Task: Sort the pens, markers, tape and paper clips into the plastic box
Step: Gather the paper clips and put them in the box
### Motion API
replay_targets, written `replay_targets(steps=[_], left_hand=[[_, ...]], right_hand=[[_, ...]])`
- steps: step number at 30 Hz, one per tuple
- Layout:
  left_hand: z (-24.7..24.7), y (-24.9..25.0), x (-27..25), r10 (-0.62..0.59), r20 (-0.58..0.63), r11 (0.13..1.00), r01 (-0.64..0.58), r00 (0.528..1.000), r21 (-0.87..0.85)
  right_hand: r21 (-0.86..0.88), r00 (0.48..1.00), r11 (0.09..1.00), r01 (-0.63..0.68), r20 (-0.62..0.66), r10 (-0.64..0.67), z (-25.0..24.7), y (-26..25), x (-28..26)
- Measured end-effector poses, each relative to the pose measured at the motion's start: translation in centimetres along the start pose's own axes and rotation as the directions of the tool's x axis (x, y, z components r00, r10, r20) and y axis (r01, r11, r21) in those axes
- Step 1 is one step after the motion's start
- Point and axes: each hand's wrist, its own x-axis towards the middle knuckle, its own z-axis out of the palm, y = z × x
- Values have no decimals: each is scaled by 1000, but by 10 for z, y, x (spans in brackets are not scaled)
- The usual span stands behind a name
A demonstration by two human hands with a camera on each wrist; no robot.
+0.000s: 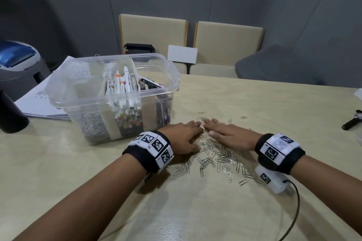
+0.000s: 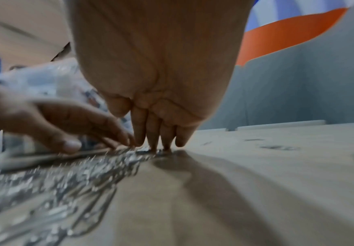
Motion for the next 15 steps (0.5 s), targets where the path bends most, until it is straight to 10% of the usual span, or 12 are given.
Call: replay_targets(steps=[7, 11, 15], left_hand=[[-1, 0, 3, 7, -225, 999, -17, 974, -42], [-3, 0, 14, -59, -75, 998, 60, 995, 1], [-7, -1, 33, -76, -77, 997, 75, 994, -16]], right_hand=[[75, 907, 970, -232, -344, 243, -23, 45, -46], [-50, 920, 930, -363, -174, 350, -17, 62, -43], [-121, 976, 971, -207, -92, 197, -2, 27, -36]])
